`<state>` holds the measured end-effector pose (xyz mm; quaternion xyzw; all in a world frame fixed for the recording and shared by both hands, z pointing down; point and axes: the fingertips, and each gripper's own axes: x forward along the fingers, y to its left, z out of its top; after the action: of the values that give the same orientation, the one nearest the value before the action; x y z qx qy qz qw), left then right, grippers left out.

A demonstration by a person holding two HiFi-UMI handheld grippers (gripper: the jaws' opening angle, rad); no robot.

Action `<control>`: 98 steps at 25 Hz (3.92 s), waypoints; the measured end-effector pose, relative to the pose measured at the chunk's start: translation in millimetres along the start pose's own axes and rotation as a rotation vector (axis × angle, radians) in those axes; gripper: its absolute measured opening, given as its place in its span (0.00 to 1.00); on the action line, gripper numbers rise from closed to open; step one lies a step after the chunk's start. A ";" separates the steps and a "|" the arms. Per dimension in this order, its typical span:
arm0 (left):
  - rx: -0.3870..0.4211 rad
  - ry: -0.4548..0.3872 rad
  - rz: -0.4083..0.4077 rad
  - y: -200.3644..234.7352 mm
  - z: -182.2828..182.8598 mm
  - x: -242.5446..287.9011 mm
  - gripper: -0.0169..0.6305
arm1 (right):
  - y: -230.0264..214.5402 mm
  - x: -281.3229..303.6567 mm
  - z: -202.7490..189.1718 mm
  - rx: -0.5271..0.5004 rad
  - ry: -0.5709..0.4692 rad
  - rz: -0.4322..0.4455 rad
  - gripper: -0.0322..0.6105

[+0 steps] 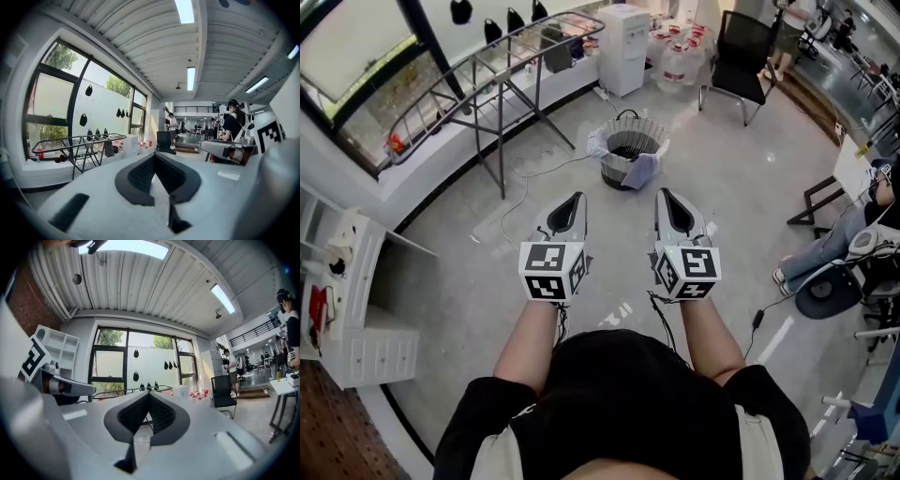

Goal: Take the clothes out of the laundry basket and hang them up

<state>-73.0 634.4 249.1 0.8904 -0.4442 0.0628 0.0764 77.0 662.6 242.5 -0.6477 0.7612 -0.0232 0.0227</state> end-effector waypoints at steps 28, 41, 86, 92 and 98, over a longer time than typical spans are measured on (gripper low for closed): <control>-0.036 -0.040 -0.016 60.6 6.9 187.4 0.04 | -94.8 170.8 -22.7 -0.030 0.016 -0.009 0.07; -0.065 -0.006 -0.064 189.4 58.0 376.6 0.04 | -152.1 384.7 -20.7 -0.016 0.071 -0.073 0.07; -0.097 0.299 -0.042 198.2 -49.5 694.6 0.44 | -452.5 611.1 -175.2 -0.022 0.476 0.057 0.46; -0.191 0.431 -0.025 196.3 -123.7 716.5 0.44 | -480.2 619.0 -264.9 0.016 0.664 0.076 0.43; -0.259 0.571 -0.014 183.0 -201.3 731.7 0.44 | -504.8 619.6 -361.7 0.048 0.853 0.092 0.42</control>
<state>208.7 -7.3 592.7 0.8227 -0.4029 0.2525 0.3115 451.8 -27.6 633.3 -0.5449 0.7297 -0.3055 -0.2780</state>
